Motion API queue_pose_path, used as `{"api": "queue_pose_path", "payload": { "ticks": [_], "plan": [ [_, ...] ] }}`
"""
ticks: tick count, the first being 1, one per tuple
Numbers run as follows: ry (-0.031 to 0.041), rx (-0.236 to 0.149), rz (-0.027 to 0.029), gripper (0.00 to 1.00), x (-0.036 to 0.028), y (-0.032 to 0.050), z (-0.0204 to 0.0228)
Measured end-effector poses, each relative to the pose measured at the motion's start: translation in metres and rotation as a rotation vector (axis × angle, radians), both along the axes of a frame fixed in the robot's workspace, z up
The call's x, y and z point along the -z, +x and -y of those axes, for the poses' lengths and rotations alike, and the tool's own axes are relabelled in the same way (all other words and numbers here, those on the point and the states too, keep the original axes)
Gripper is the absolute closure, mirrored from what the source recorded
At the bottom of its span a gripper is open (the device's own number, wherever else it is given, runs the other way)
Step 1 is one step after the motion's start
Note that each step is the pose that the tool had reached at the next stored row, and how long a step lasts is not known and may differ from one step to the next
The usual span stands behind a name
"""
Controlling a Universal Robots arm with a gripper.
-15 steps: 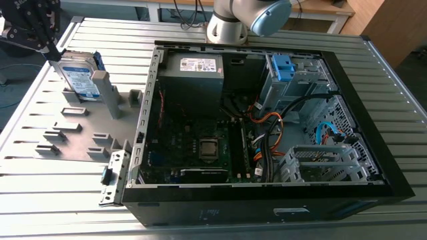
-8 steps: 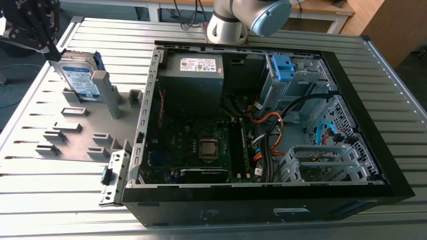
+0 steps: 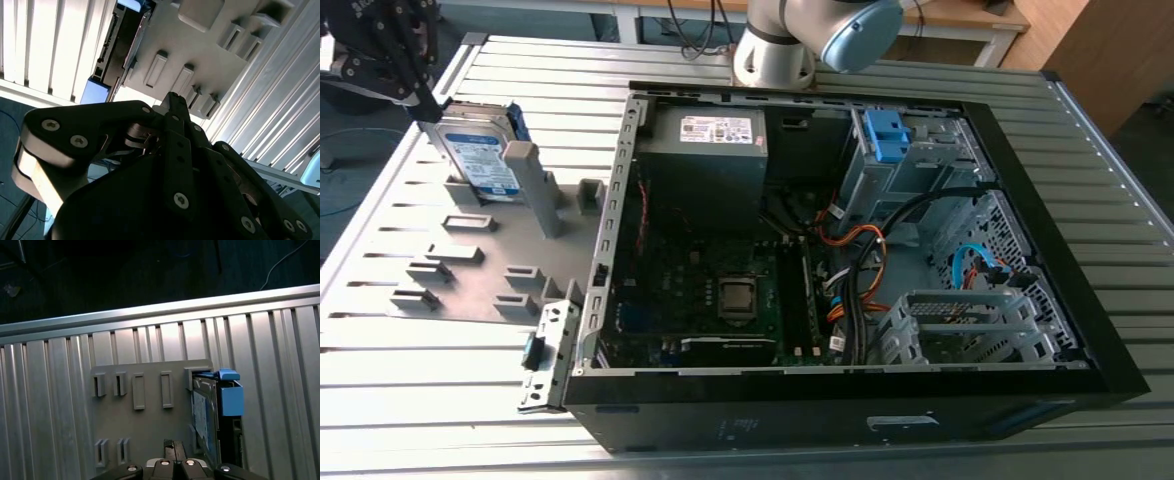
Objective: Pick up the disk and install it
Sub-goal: 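Pick up the disk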
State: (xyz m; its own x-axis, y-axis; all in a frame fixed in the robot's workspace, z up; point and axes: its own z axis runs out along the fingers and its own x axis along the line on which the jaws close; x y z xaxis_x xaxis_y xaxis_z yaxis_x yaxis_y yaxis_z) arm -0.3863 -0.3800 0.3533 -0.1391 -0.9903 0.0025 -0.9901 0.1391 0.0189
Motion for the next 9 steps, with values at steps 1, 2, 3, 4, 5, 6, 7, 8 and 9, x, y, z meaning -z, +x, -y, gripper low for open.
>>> {"api": "queue_pose_path", "payload": {
  "ticks": [1,2,3,4,5,6,7,8,9],
  "plan": [
    [0.0,-0.003,0.0,0.89,0.0,0.0,0.0],
    [0.0,-0.005,0.0,0.89,0.0,0.0,0.0],
    [-0.0001,-0.005,-0.0001,0.89,0.0,0.0,0.0],
    [0.0,-0.005,0.0,0.89,0.0,0.0,0.0],
    [0.0,-0.005,0.0,0.89,0.0,0.0,0.0],
    [0.0,-0.006,0.0,0.89,0.0,0.0,0.0],
    [0.0,-0.006,0.0,0.89,0.0,0.0,0.0],
    [-0.0001,-0.006,0.0,0.89,0.0,0.0,0.0],
    [0.0,-0.006,0.0,0.89,0.0,0.0,0.0]
  ]
}}
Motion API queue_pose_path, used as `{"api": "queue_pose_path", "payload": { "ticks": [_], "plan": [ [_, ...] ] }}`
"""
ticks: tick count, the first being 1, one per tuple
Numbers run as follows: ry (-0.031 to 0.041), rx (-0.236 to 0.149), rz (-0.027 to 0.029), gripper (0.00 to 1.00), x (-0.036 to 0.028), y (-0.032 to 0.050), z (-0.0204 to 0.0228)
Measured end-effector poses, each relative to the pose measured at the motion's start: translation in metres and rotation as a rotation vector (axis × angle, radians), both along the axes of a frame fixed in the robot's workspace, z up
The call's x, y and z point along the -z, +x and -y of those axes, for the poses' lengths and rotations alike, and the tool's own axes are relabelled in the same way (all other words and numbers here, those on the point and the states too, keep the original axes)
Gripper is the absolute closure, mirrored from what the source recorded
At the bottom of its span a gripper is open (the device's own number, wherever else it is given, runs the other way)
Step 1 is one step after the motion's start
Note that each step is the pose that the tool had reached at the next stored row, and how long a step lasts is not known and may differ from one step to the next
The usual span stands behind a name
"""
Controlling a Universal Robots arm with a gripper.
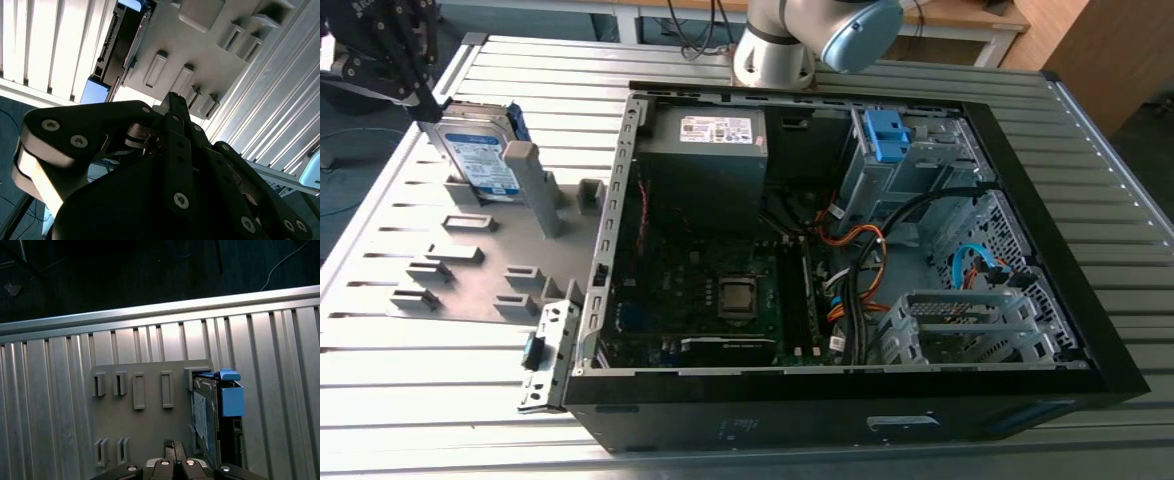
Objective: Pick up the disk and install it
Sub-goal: 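Pick up the disk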
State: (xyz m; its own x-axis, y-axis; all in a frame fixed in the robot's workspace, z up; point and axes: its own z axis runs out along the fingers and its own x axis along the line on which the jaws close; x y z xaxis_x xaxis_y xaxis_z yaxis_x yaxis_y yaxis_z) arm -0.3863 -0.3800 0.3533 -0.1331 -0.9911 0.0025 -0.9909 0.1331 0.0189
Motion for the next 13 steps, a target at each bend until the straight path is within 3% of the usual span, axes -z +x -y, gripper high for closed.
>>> {"api": "queue_pose_path", "payload": {
  "ticks": [7,13],
  "plan": [
    [0.0,-0.001,0.0001,0.89,0.0,0.0,0.0],
    [0.0,-0.002,0.0,0.65,0.0,0.0,0.0]
  ]
}}
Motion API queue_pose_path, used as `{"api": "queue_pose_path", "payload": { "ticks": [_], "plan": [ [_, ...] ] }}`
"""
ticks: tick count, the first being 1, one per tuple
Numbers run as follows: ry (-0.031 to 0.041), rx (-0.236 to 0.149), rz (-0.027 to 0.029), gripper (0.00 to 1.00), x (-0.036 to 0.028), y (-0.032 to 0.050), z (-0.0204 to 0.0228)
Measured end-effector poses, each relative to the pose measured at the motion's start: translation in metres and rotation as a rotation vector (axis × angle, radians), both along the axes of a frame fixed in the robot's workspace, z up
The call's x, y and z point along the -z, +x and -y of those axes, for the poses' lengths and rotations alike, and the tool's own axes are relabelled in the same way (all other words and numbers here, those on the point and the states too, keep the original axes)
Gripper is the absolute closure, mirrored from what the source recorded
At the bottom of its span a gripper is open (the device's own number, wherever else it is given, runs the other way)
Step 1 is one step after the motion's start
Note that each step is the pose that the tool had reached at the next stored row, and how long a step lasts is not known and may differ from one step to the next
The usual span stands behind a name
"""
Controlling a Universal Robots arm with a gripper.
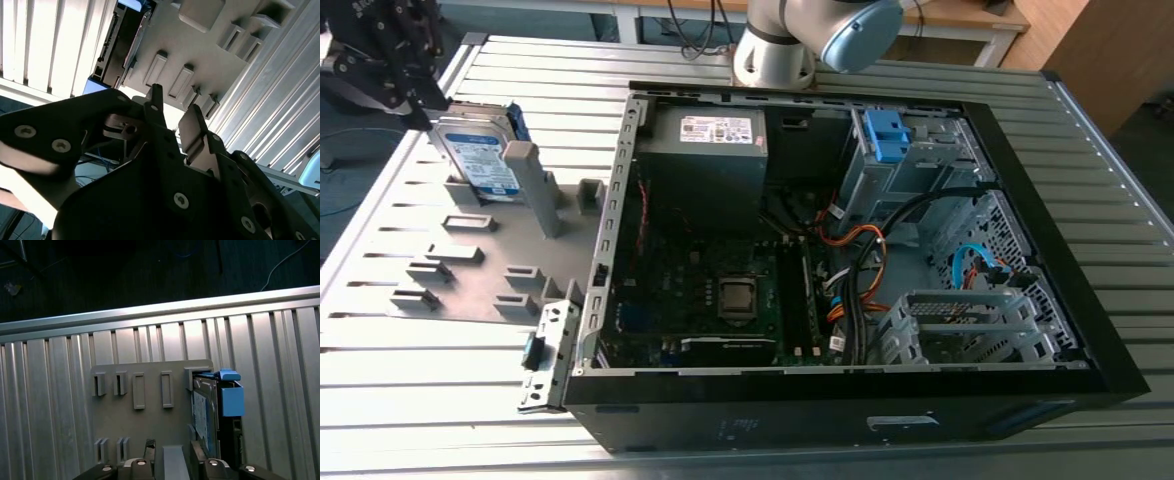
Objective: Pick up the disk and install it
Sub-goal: 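Pick up the disk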
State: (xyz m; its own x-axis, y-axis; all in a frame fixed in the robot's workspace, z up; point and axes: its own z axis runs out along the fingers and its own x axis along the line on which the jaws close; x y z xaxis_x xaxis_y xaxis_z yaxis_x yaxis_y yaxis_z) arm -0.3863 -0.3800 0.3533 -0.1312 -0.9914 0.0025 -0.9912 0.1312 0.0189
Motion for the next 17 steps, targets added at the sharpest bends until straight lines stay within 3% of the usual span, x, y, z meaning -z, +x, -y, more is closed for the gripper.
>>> {"api": "queue_pose_path", "payload": {
  "ticks": [1,3,4,9,11,17],
  "plan": [
    [0.0,0.0,0.0,0.59,0.0,0.0,0.0],
    [0.0,0.0,0.0,0.59,0.0,0.0,0.0],
    [0.0,-0.001,0.0,0.53,0.0,0.0,0.0],
    [0.0,-0.001,0.0,0.53,0.0,0.0,0.0],
    [-0.0001,-0.002,0.0,0.53,0.0087,0.0,-0.0015],
    [-0.0001,-0.002,0.0001,0.53,0.0092,-0.0001,-0.0016]
  ]
}}
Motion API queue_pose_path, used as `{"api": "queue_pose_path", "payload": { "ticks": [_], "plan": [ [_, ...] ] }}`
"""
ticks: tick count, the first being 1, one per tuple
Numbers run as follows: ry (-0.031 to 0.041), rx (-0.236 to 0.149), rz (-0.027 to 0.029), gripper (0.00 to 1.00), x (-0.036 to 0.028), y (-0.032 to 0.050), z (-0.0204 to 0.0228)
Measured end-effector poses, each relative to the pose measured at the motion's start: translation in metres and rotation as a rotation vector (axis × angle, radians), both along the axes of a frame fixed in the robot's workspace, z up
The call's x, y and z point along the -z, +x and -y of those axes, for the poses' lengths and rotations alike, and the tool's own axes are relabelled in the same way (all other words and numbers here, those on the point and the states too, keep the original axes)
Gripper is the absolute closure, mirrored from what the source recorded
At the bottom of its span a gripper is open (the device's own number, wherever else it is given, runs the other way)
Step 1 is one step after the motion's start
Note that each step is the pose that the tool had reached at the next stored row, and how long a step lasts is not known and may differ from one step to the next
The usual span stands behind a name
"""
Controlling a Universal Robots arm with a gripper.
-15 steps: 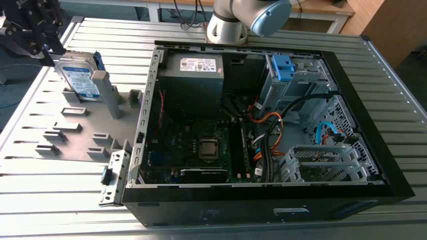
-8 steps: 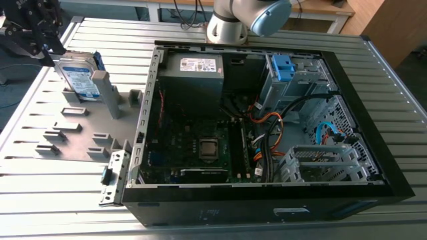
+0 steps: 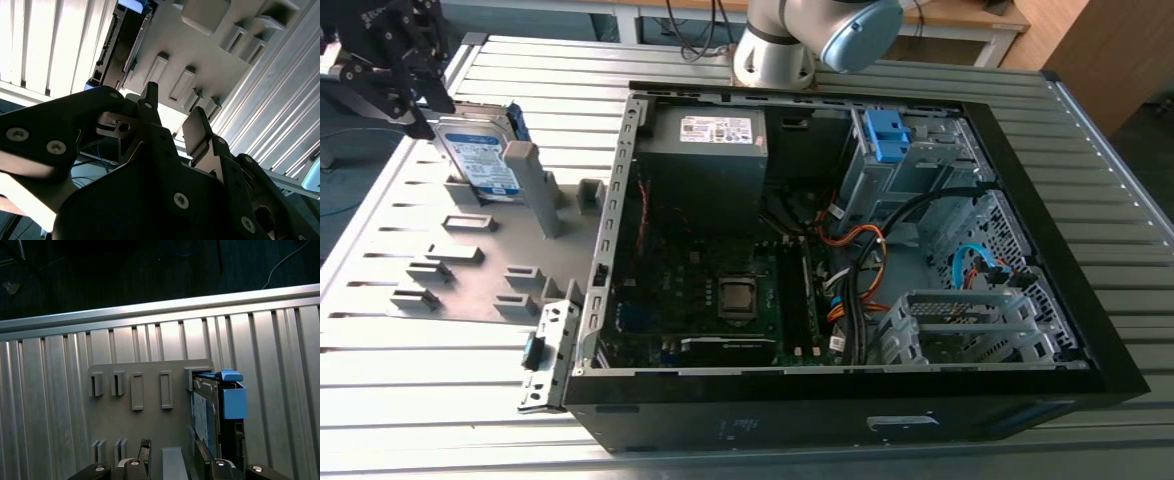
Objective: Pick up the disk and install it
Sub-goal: 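Pick up the disk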
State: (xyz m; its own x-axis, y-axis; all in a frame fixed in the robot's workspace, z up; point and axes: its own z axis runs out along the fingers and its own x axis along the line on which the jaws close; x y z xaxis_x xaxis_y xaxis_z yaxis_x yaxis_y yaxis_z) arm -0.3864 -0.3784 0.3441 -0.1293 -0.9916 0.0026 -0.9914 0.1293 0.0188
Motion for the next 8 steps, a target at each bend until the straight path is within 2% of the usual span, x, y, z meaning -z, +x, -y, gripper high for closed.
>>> {"api": "queue_pose_path", "payload": {
  "ticks": [4,8],
  "plan": [
    [0.0,0.0,0.0,0.53,0.0003,-0.0004,-0.0012],
    [-0.0001,0.0,-0.0002,0.53,0.0005,-0.0008,-0.0057]
  ]
}}
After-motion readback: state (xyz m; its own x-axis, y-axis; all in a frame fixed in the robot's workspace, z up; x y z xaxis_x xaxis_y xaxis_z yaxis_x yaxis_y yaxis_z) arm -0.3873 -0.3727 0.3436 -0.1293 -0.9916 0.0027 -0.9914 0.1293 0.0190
